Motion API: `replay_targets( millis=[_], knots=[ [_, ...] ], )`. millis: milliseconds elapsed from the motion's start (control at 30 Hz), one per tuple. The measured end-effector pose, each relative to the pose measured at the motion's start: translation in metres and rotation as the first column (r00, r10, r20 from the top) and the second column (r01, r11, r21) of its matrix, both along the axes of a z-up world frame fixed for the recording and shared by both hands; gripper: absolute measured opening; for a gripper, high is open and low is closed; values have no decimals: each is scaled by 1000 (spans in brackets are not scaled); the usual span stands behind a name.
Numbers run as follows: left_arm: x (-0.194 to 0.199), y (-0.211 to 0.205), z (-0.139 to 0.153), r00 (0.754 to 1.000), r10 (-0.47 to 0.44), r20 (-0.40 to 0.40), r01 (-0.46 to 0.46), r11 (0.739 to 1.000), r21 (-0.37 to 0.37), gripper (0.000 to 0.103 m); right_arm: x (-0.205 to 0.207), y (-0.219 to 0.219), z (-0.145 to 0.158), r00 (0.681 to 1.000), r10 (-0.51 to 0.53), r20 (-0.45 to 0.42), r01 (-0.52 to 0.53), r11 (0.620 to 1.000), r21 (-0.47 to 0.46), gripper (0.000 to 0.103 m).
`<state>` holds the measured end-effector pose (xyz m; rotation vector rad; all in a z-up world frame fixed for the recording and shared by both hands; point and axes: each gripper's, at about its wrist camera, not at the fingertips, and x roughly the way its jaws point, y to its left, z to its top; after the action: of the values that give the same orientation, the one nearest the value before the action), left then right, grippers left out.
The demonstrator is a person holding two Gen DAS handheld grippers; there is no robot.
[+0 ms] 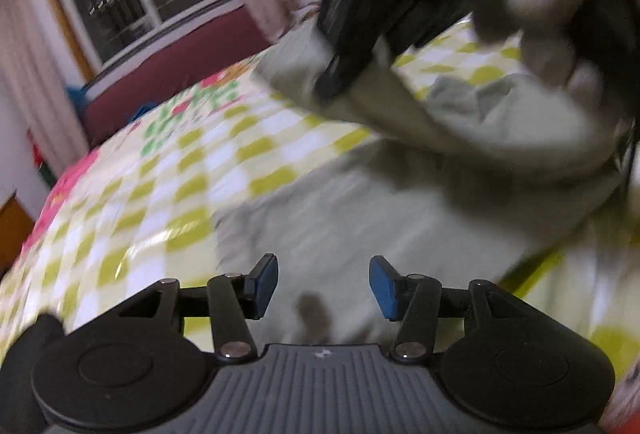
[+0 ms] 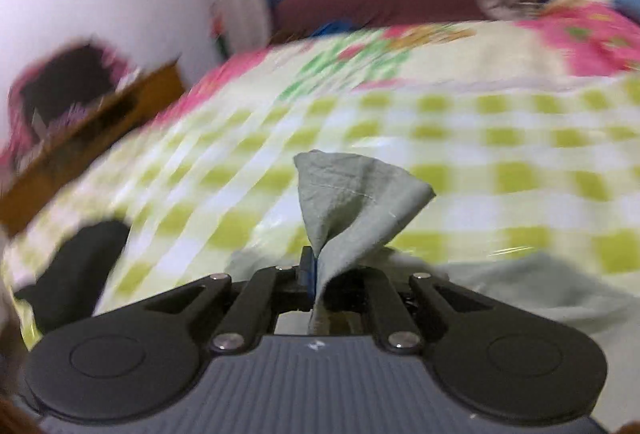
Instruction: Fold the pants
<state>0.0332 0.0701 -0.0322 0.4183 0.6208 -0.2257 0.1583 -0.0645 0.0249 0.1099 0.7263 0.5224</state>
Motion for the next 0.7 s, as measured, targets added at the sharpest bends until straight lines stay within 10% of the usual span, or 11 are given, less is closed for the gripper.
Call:
replay_targets(
  millis=[300,467,700],
  knots=[
    [-9,40,-10,999,43,-7,-44,992,-120,67,-54,98,-47,964,261,41,-222,882,-415,15],
    [-18,54,-10,998,54,-9,-55,986,-156,70,-71,102,-48,950,310,40,-269,874,-404,38],
    [-29,72,-4,994,105,-19,-107,979,-173,70,-87,79,-32,942,333,53,-297,893,-337,45]
  ],
)
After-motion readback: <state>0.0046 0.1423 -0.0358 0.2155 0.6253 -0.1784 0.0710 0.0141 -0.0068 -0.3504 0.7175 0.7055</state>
